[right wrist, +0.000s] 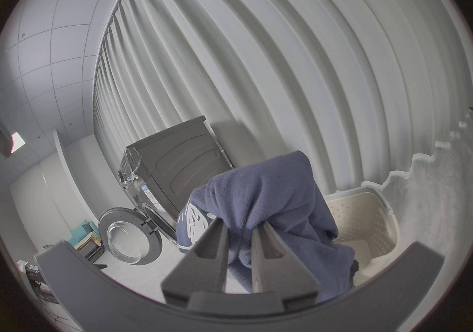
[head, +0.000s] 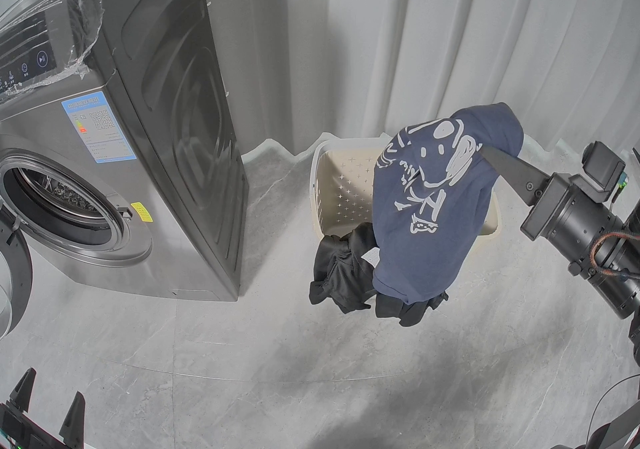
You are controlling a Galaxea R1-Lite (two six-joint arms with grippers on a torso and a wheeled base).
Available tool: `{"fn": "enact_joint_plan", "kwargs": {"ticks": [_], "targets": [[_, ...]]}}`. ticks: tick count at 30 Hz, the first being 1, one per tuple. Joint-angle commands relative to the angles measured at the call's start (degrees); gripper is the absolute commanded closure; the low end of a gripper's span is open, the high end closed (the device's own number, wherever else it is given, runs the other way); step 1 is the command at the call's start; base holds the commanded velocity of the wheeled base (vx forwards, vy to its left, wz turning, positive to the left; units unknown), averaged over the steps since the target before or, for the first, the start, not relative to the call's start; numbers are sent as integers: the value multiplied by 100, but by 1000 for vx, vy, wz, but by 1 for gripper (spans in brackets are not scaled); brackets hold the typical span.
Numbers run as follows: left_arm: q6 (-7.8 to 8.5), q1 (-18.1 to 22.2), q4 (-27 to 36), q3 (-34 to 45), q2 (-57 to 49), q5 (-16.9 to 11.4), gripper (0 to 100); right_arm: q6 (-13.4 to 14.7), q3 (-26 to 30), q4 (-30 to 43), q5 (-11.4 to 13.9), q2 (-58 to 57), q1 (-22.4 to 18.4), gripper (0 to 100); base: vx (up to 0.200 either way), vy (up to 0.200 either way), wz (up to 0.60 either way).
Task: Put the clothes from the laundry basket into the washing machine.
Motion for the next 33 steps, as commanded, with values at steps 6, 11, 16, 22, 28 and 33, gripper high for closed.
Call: {"fn": "enact_joint_plan", "kwargs": {"ticks": [6, 11, 16, 22, 28, 33], "targets": [[-2, 0, 2, 84, -60, 6, 0, -3, 9, 13, -2, 7, 4, 100, -167, 0, 0], [-2, 0, 2, 84, -60, 6, 0, 6, 9, 13, -11, 7, 4, 100, -40, 0, 0], [-2, 0, 2, 84, -60, -3, 0, 6, 18, 13, -2, 7, 4, 100, 0, 0, 0], [-2, -8, 2, 84, -60, 6, 0, 6, 44, 13, -11, 15, 4, 100, 0, 200, 0], [-2, 0, 2, 84, -60, 6, 0, 6, 44, 13, -2, 15, 4, 100, 0, 200, 0], [-2, -8, 2, 84, -60, 6, 0, 6, 71, 13, -2, 24, 4, 100, 0, 200, 0]]}}
